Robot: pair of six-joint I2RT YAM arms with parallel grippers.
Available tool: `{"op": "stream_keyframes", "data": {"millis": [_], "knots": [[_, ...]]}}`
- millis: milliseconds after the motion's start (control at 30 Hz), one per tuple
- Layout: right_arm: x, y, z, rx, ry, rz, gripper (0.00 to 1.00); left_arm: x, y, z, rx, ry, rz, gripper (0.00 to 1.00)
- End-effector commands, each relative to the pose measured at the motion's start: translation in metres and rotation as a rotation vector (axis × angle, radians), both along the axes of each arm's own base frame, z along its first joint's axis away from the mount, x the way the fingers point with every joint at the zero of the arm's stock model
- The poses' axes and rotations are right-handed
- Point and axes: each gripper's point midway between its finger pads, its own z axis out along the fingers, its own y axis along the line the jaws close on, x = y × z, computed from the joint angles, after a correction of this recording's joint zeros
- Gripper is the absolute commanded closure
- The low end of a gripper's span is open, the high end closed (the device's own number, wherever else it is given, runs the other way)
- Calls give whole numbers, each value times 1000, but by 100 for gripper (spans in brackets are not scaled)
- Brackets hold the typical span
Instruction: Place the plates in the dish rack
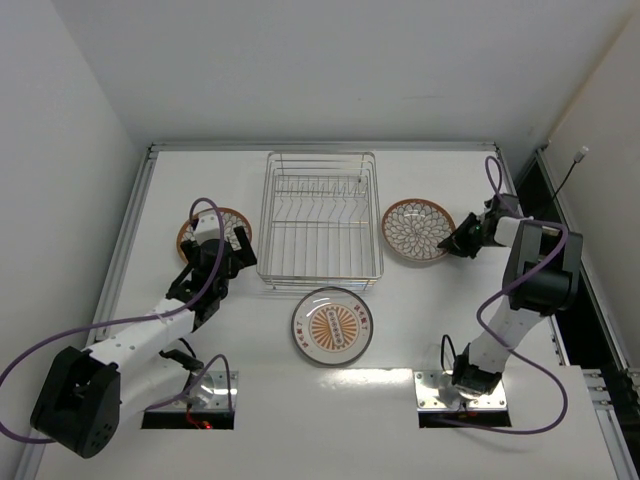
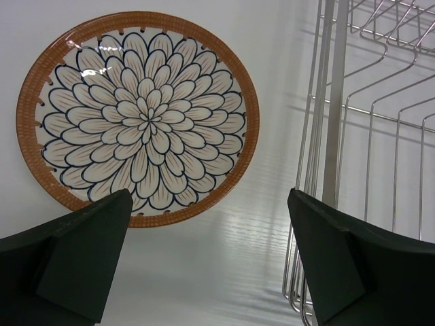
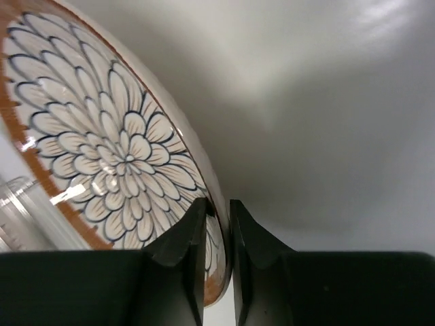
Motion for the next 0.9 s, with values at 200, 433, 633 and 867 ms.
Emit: {"op": "stream_keyframes", "data": {"millis": [200, 433, 633, 867], "knots": [[12, -11, 16, -40, -43, -40, 100, 11, -1, 25, -26, -65, 22, 1], [-5, -64, 118, -396, -157, -255, 100, 11, -1, 22, -31, -58, 25, 1], [-5, -63, 217, -518, -353, -326, 100, 10, -1, 20, -27, -50, 25, 1], [16, -19, 268, -634, -423, -257, 100, 12, 0, 24, -28, -60, 33, 1]]}}
